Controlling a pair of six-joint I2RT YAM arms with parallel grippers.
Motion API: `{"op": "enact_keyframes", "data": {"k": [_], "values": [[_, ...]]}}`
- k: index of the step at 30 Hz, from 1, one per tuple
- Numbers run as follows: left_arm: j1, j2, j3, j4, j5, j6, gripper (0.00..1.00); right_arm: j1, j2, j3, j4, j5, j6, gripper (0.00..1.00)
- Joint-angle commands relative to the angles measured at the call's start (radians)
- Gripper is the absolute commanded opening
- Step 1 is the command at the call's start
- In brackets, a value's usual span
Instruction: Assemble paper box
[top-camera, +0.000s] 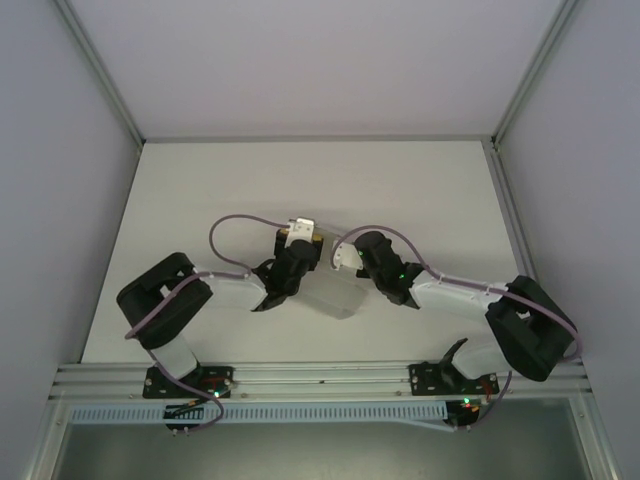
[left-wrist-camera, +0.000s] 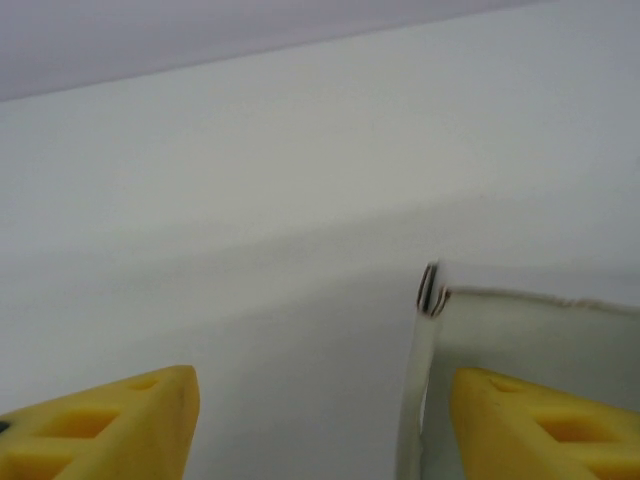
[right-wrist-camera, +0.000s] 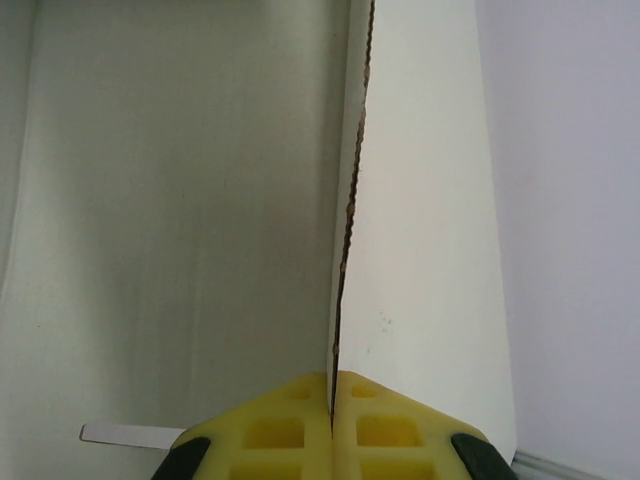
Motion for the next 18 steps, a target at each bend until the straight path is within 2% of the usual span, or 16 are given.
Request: {"op": "enact_keyframes", "data": {"k": [1, 5, 9, 12, 18], "values": [[-0.005, -0.046, 0.015, -0.061, -0.032, 0.002, 0.67, -0.004, 0.009, 0.015, -0.029, 0.054, 0.012, 0.0], [0.008, -0.03, 0.023, -0.09, -0.013, -0.012, 0.65, -0.004, -0.003, 0.006, -0.001, 0.056, 0.006, 0.0], [0.055, -0.009, 0.015, -0.086, 0.104, -0.055, 0.62, -0.004, -0.009, 0.007, 0.0, 0.048, 0.005, 0.0], [0.075, -0.015, -0.008, -0.028, 0.184, -0.036, 0.62, -0.005, -0.014, 0.002, -0.004, 0.034, -0.001, 0.0], [0.089, 0.0, 0.004, 0.005, 0.26, -0.013, 0.61, -0.005, -0.011, 0.001, 0.002, 0.02, 0.0, 0.0]]}}
